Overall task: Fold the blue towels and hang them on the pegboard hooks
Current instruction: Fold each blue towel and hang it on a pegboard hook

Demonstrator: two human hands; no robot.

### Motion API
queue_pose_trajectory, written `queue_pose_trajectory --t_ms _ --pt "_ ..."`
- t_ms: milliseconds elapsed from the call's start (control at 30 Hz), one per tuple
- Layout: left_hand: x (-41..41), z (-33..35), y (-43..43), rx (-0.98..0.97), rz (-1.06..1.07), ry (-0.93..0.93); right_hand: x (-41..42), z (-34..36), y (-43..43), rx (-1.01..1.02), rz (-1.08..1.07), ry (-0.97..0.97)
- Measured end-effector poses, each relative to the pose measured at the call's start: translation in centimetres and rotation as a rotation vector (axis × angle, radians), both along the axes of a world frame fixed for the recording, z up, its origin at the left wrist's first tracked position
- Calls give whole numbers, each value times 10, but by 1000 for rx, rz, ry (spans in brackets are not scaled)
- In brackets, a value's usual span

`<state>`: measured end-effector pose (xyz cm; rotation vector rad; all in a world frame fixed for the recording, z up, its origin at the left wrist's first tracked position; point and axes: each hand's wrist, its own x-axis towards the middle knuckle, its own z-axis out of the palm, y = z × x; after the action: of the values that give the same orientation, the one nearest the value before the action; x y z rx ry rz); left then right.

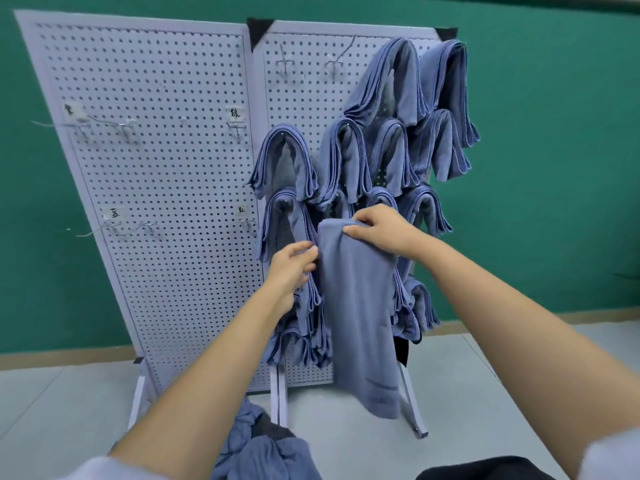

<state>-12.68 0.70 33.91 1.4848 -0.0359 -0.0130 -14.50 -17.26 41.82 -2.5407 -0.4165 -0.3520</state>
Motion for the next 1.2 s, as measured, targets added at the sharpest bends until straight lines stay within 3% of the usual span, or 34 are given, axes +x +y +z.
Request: queue_pose_trajectory --t_ms 167,300,400,533,600,733,833,933,1000,1200 --pt "-11 -52 4 -64 -8 186 -12 37 3 14 -11 -31" --pt "-27 -80 -10 -303 -56 439 -20 76 -5 224 -42 -99" --pt "-37 -93 -18 -592 -212 643 -26 103 -19 365 -108 -158" --pt "-27 -90 -11 -788 -213 545 -22 93 -51 507 -214 -173" --pt "-20 -79 3 -735 -248 490 -15 70 -67 617 -265 -123" --pt "-2 -63 49 -438 -233 474 0 18 -92 798 -363 34" --pt "5 -44 86 -389 -214 460 3 -14 -98 889 -395 193" --pt "9 -23 114 -328 -220 378 8 -39 -102 872 -386 426" --pt "8 -13 122 -170 -233 310 10 -51 -101 839 -317 564" --pt "12 -3 144 156 -75 158 14 -76 -100 829 -168 664"
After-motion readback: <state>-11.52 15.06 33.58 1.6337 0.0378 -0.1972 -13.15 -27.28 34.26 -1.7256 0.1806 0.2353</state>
